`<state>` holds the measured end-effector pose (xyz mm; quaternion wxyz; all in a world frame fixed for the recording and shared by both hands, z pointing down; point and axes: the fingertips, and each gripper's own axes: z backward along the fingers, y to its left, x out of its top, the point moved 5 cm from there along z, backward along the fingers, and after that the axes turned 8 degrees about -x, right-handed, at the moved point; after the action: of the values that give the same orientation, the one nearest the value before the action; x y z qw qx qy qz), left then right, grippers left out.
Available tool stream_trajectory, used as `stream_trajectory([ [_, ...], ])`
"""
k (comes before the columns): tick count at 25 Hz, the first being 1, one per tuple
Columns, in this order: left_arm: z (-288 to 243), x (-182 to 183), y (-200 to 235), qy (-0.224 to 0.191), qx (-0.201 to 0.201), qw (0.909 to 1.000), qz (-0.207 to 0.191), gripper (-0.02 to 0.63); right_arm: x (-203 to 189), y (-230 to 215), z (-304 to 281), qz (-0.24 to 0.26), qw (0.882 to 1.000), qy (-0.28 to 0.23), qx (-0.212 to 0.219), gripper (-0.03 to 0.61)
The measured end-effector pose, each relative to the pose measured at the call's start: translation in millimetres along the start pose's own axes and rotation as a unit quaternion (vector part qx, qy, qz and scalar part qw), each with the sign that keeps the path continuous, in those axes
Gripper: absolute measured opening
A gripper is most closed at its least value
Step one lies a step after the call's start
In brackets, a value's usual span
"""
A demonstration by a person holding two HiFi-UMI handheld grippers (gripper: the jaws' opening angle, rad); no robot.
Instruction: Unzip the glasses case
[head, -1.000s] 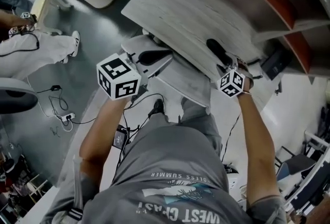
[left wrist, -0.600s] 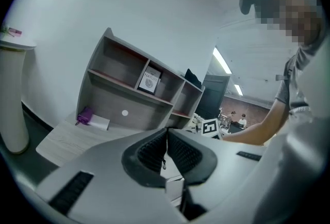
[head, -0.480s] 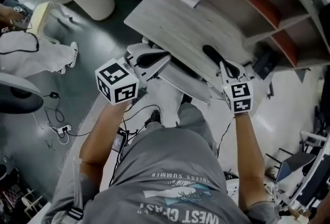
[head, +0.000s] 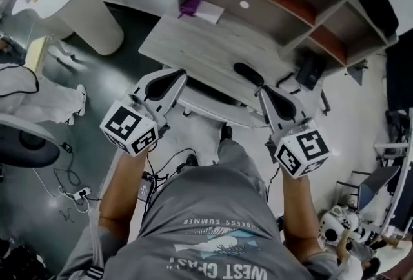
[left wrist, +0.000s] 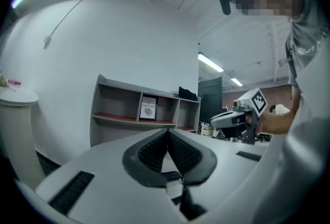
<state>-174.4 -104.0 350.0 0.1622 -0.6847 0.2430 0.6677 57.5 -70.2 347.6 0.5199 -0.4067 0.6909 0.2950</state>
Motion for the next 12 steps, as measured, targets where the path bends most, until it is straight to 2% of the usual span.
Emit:
stream_trajectory([
  [5, 14, 17, -14, -0.012, -0.005, 0.9992, -0.038, 0.0, 17, 27, 27, -0.01, 1.0, -0.023, -0.002, 0.008],
  [12, 30, 27, -21, -0.026, -0.013, 0.9986, -0.045, 0.0, 24, 46, 48, -0.015, 0.999, -0.035, -0.012, 0.008],
])
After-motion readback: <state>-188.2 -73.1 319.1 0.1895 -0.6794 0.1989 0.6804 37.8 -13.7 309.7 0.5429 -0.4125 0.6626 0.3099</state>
